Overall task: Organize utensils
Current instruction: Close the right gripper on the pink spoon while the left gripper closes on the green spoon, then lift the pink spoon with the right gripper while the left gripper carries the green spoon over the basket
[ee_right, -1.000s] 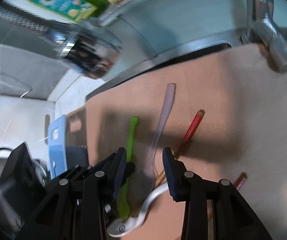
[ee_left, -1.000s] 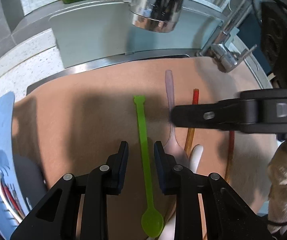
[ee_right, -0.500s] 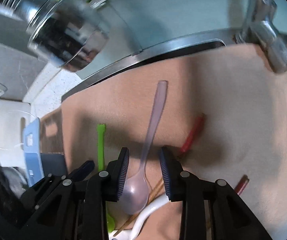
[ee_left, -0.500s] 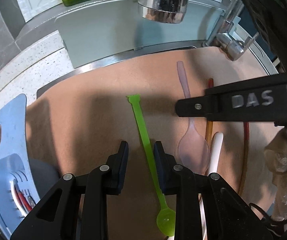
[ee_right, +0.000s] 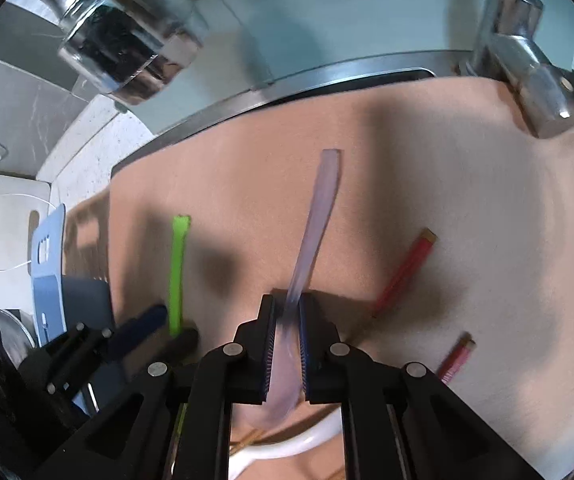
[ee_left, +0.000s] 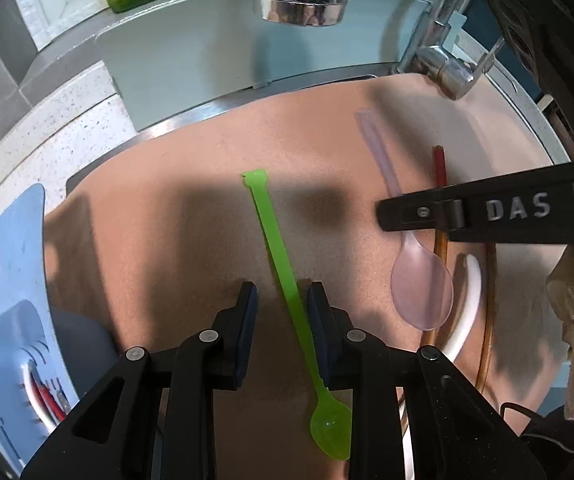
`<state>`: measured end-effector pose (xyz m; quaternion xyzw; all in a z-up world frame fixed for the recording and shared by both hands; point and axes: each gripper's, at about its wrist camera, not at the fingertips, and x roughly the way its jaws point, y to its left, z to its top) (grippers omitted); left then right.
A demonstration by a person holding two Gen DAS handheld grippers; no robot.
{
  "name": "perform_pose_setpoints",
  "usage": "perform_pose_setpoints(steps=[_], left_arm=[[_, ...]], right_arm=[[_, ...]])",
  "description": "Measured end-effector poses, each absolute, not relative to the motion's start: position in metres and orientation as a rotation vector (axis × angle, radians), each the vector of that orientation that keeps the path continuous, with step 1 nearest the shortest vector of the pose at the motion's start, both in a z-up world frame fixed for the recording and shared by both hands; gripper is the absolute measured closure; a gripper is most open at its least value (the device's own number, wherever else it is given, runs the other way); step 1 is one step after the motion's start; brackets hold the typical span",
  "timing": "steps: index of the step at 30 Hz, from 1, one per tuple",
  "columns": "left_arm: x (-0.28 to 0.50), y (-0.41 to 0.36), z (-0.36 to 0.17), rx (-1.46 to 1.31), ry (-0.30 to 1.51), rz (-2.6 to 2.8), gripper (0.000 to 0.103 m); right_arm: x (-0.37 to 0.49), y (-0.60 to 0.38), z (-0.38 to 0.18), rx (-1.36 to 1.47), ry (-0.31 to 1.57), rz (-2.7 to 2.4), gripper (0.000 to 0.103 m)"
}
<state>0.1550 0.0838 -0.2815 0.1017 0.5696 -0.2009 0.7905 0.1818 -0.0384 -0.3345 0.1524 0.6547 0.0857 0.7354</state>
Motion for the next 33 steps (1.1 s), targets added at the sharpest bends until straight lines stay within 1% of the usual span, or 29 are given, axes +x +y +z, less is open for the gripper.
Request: perform_pose_setpoints(steps=[1, 2, 3, 8, 21, 33], left_arm=[[0.155, 0.084, -0.281, 0.214, 1.226, -0.436, 0.081], [0.156, 0.086, -0.281, 0.197, 1.229, -0.437, 0.086], [0.157, 0.087, -0.281, 0.184, 1.229, -0.435, 0.091], [0.154, 0.095, -0.279, 0.092, 1.237, -0.448, 0.096], [0.156, 0.089, -0.271, 0.02, 1.202, -0.427, 0.097], [0.152, 0.099, -0.239, -0.012, 1.117, -0.435, 0.097]], right_arm=[[0.181, -0.037, -0.334, 0.327, 1.429, 0.199, 0.094], [0.181, -0.033, -0.335, 0.325, 1.426, 0.201, 0.097], [0.18, -0.035, -0.335, 0.34, 1.42, 0.206, 0.097], [0.176, -0.053, -0.339, 0.466, 1.414, 0.235, 0.098], [0.168, -0.07, -0.343, 0.62, 1.381, 0.273, 0.098], [0.166, -0.083, -0.319, 0.699, 1.316, 0.323, 0.098]])
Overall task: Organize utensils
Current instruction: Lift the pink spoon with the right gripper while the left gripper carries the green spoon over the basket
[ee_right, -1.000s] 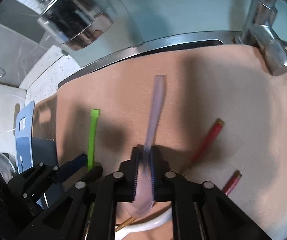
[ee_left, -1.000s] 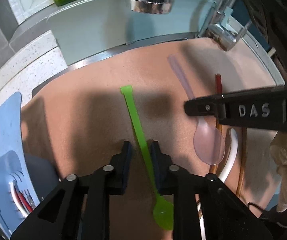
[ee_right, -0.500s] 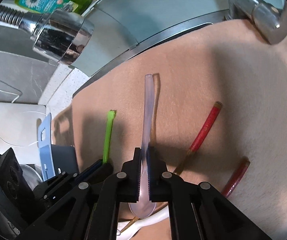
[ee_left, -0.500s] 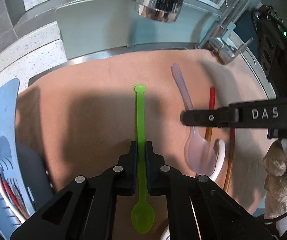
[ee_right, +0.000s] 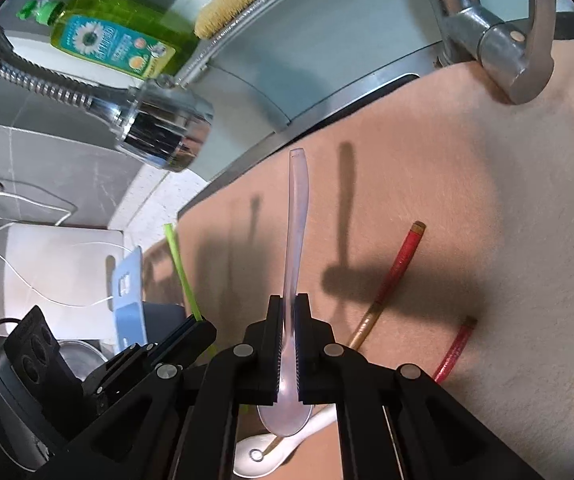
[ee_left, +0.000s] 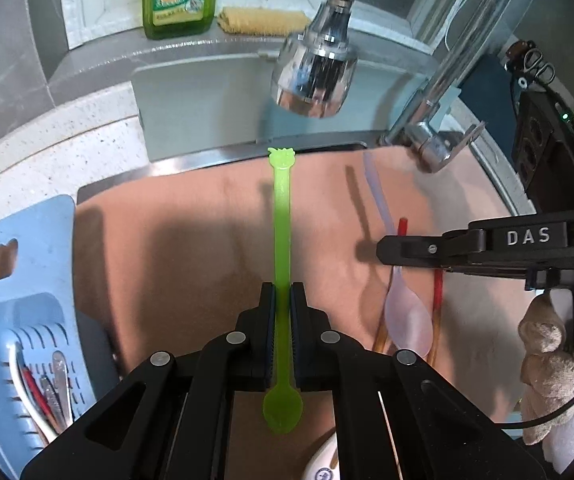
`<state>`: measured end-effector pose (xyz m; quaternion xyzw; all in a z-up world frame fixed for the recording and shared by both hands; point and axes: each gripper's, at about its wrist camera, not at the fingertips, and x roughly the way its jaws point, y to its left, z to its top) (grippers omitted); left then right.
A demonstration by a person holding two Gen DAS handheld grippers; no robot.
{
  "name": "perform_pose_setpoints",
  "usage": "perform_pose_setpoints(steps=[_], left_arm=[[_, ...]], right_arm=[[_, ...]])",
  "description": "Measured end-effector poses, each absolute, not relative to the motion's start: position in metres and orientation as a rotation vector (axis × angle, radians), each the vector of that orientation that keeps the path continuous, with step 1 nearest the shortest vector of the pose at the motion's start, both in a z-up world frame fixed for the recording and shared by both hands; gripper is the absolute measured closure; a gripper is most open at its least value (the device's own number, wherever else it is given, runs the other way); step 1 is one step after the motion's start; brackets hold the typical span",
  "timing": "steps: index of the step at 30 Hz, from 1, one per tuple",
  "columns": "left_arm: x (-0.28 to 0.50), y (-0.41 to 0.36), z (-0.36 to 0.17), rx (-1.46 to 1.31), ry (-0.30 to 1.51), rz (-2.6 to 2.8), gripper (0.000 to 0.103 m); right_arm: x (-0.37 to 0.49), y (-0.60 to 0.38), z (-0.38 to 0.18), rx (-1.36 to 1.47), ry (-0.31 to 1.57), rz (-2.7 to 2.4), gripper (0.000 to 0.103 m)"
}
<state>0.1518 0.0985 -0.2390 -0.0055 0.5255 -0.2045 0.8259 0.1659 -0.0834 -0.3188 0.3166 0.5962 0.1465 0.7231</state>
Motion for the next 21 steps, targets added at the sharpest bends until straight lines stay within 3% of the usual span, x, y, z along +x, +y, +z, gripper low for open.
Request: perform_pose_setpoints(steps=[21], left_arm=[[0.102, 0.156, -0.164, -0.043, 0.964, -0.405, 0.097]], right_arm=[[0.131, -0.04, -0.264, 0.651, 1.254, 0.508, 0.098]])
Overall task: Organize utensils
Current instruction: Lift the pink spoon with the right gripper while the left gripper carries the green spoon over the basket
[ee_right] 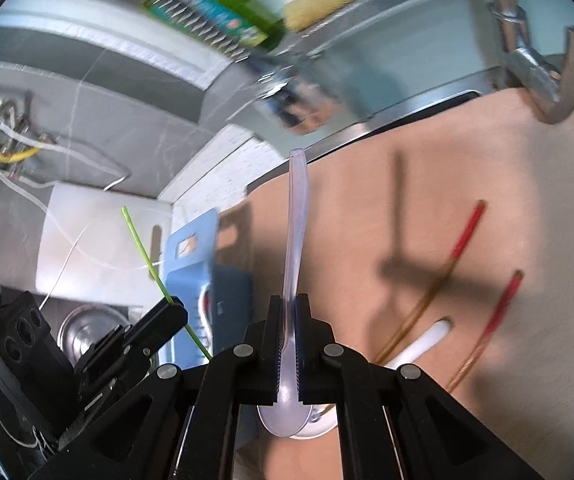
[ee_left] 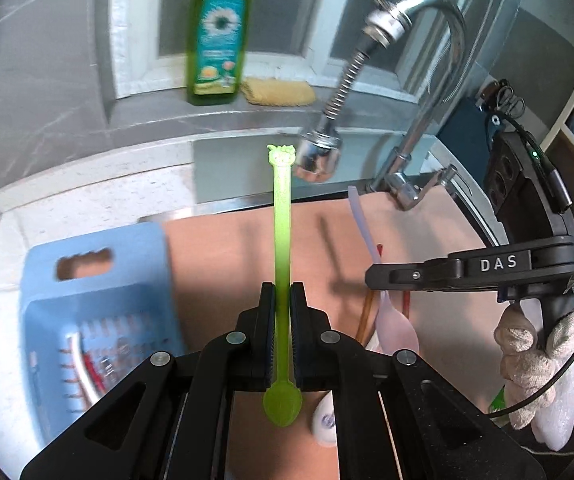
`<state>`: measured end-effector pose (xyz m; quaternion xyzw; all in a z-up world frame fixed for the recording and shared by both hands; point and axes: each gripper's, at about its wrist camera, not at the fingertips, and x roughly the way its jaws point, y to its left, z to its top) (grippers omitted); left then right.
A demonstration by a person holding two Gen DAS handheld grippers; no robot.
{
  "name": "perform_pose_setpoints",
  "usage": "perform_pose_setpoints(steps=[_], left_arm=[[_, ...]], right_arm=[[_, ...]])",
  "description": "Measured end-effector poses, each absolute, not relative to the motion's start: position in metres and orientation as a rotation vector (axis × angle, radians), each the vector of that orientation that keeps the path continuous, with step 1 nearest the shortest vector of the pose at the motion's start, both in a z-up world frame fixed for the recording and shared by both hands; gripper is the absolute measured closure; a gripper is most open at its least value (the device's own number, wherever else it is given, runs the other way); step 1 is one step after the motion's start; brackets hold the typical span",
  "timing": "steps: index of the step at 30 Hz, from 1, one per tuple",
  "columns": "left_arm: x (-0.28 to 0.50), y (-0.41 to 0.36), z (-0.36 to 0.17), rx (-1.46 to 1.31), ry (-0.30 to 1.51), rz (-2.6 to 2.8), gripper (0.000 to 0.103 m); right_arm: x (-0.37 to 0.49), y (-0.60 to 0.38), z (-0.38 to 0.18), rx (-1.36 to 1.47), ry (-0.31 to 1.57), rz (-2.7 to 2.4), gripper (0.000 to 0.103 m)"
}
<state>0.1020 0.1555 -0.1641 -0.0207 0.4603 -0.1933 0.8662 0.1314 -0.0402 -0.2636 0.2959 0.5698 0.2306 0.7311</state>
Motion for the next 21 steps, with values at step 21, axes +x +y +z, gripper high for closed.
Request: perform_pose_setpoints(steps=[21], left_arm=[[0.051, 0.295, -0.189, -0.162, 1.03, -0.159, 0.097]], right_arm=[[0.107, 0.138, -0.253, 0.444, 1.357, 0.74, 0.098]])
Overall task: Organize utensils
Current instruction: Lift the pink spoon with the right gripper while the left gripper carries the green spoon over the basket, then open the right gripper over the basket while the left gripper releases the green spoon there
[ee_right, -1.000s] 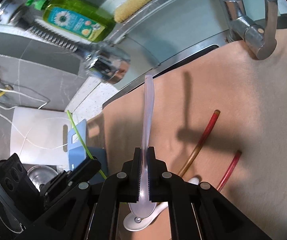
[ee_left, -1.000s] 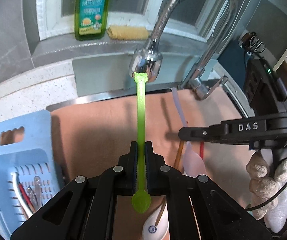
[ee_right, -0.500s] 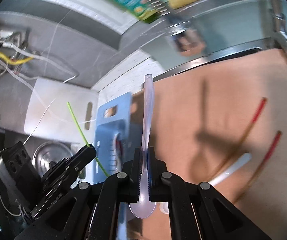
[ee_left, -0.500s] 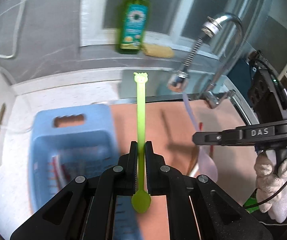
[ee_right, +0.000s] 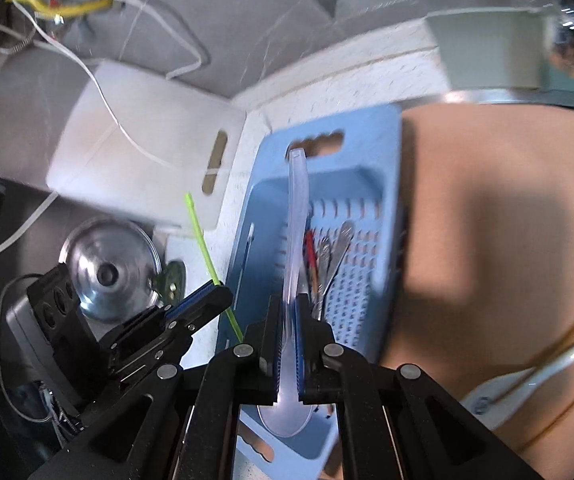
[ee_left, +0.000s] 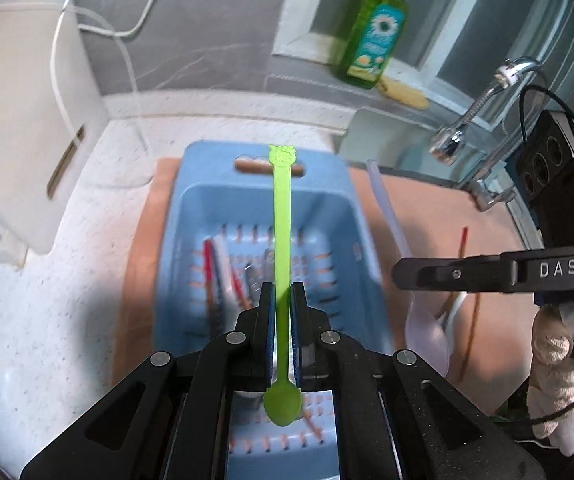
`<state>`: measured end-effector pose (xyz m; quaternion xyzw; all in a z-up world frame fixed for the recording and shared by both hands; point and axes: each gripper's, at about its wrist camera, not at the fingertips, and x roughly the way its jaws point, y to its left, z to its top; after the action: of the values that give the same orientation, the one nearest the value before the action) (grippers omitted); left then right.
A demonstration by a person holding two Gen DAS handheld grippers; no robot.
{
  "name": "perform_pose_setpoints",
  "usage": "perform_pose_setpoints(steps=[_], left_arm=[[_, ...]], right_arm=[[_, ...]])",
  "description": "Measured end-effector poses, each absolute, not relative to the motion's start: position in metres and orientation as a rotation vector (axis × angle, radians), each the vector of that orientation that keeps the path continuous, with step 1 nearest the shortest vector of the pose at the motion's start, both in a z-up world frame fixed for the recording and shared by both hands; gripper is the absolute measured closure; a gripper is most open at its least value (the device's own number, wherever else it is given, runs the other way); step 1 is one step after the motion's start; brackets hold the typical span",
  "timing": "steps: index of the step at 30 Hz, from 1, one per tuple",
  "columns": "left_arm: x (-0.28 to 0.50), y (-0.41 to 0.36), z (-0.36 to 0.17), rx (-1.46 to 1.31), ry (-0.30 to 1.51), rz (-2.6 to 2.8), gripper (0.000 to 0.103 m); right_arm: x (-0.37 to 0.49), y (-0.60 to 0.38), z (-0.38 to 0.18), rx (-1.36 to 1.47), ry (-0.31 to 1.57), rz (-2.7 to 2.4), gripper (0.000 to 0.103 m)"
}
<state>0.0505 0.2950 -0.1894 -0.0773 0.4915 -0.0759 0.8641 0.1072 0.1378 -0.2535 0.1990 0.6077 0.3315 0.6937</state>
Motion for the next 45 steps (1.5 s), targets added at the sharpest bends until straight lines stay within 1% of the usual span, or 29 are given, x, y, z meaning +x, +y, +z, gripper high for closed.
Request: perform_pose_setpoints(steps=[8, 17, 25, 43, 44, 45], left_arm=[[0.05, 0.324, -0.219, -0.178, 1.086, -0.124, 0.097], [0.056, 0.324, -0.241, -0.159, 1.128, -0.126, 0.097], [0.061, 0.324, -0.25, -0.146, 1.145, -0.116, 0.097], [0.066, 0.323, -0.259, -0.143, 1.173, -0.083, 0.097], [0.065, 0.322, -0.259, -0.144, 1.173, -0.082, 0.096], [0.065, 0.322, -0.258, -0.144, 1.171, -0.08, 0.092]], right_arm=[[0.098, 0.18, -0.277, 0.323, 1.396, 0.699, 0.098], [0.096, 0.208, -0.302, 0.214, 1.427, 0.644, 0.098], [0.097, 0.225, -0.31, 0.175, 1.436, 0.628, 0.098], [0.102, 0.228, -0.32, 0.148, 1.456, 0.618, 0.097], [0.102, 0.228, -0.32, 0.144, 1.452, 0.62, 0.096], [0.101, 0.228, -0.318, 0.136, 1.445, 0.623, 0.095]])
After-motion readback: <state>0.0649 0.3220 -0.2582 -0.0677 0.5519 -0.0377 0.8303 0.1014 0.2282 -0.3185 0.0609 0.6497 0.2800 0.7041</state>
